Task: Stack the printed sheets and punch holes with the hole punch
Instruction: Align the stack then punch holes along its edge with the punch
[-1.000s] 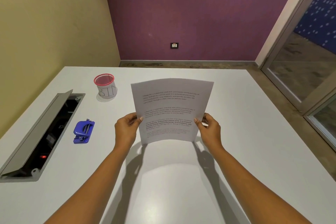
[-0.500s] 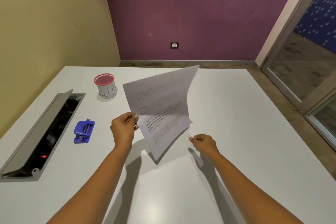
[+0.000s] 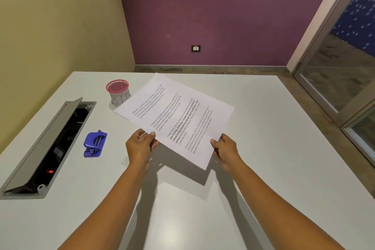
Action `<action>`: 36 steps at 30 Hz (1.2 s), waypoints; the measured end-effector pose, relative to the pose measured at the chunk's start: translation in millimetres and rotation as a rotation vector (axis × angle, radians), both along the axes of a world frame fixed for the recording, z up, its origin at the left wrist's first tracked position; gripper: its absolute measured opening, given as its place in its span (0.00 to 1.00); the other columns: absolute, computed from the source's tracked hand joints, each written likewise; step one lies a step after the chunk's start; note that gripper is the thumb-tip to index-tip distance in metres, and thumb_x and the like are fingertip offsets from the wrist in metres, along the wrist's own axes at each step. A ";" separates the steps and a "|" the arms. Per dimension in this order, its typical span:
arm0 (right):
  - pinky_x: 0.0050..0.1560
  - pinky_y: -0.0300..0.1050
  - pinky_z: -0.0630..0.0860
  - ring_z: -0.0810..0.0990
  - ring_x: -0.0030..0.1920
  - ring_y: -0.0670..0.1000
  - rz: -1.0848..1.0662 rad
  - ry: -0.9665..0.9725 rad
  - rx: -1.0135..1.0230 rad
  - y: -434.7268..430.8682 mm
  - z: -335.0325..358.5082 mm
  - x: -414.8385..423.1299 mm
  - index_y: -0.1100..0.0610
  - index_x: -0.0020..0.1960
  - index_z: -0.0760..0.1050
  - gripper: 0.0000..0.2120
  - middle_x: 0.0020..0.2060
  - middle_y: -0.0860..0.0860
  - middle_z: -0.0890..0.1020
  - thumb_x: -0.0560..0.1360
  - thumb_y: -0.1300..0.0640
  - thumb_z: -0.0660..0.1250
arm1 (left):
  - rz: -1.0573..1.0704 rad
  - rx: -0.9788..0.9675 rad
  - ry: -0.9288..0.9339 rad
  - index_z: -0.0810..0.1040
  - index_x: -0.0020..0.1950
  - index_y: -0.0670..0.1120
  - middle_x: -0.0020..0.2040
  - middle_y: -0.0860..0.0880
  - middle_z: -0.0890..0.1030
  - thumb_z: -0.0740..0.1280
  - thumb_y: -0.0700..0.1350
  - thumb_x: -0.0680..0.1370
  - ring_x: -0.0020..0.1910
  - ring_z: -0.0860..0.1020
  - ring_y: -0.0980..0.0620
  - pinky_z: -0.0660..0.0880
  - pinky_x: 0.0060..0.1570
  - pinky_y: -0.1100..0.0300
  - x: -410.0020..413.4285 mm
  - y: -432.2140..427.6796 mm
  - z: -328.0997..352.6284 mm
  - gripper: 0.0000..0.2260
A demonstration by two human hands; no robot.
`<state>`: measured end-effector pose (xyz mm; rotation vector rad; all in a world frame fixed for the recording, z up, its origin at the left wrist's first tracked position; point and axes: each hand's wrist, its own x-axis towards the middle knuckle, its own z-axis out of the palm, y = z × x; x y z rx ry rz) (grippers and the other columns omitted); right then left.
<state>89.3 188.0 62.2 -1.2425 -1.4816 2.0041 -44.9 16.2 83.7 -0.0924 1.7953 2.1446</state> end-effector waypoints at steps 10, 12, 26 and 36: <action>0.47 0.40 0.76 0.80 0.47 0.49 -0.030 0.073 0.341 25.0 14.2 24.2 0.54 0.55 0.75 0.11 0.51 0.51 0.81 0.77 0.66 0.61 | 0.016 -0.050 0.012 0.74 0.57 0.50 0.49 0.46 0.79 0.70 0.38 0.72 0.44 0.79 0.53 0.75 0.45 0.60 -44.5 -31.2 -3.1 0.16; 0.40 0.32 0.76 0.81 0.45 0.45 -0.056 0.091 0.389 27.4 18.5 27.2 0.48 0.47 0.75 0.11 0.47 0.47 0.82 0.77 0.64 0.61 | -0.111 -0.168 0.098 0.75 0.55 0.50 0.50 0.44 0.79 0.70 0.40 0.72 0.47 0.78 0.51 0.71 0.48 0.58 -51.0 -34.3 -1.4 0.13; 0.44 0.28 0.77 0.80 0.46 0.43 -0.071 0.180 0.486 37.1 17.5 28.3 0.50 0.44 0.74 0.09 0.44 0.46 0.82 0.77 0.64 0.63 | -0.178 -0.198 0.322 0.77 0.59 0.44 0.51 0.51 0.80 0.65 0.36 0.75 0.46 0.79 0.54 0.74 0.46 0.62 -51.1 -14.8 6.5 0.12; 0.45 0.36 0.75 0.79 0.46 0.46 -0.048 0.077 0.461 34.0 -4.4 28.5 0.53 0.51 0.74 0.07 0.47 0.48 0.80 0.76 0.63 0.63 | -0.210 -0.297 0.264 0.76 0.59 0.39 0.53 0.47 0.79 0.63 0.35 0.76 0.50 0.76 0.48 0.71 0.51 0.58 -30.9 -18.7 -23.5 0.12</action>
